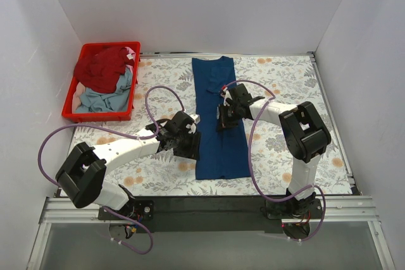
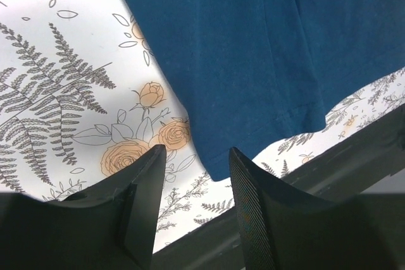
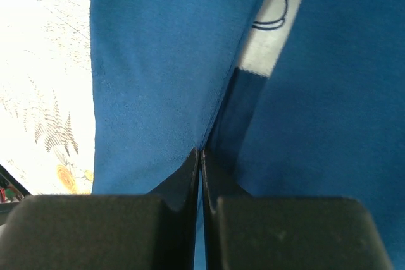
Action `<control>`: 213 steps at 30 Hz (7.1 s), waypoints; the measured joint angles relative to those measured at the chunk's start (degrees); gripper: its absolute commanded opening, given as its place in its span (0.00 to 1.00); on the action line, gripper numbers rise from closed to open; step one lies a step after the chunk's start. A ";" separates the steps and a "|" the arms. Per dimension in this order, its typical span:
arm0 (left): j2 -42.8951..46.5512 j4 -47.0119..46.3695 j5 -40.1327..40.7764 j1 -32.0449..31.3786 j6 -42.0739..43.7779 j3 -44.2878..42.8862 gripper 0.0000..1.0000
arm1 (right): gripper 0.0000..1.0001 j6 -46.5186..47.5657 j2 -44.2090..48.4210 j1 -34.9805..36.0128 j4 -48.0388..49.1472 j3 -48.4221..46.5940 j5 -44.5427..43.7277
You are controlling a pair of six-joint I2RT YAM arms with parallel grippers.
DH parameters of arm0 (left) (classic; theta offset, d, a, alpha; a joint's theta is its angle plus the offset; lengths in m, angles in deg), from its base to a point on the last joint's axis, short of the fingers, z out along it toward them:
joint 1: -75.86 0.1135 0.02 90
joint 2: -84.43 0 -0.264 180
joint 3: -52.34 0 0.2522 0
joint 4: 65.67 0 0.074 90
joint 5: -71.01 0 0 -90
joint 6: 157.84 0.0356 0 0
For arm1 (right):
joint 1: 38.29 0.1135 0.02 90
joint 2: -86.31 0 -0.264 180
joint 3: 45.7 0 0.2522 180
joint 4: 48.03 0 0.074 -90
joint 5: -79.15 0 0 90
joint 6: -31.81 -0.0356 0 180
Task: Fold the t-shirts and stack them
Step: Fold the tshirt
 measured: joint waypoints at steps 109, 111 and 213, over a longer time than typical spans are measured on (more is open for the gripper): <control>-5.70 -6.16 -4.24 10.71 -1.55 -6.38 0.22 | 0.36 4.02 5.44 -13.09 3.76 -1.16 2.12; -9.27 -8.57 -3.08 13.92 -2.12 -9.92 0.21 | 0.36 3.45 3.37 -13.75 5.57 -1.70 3.02; -17.97 13.09 3.80 -2.03 -9.05 -11.06 0.06 | 0.01 -0.20 26.36 4.66 -17.90 24.39 -11.15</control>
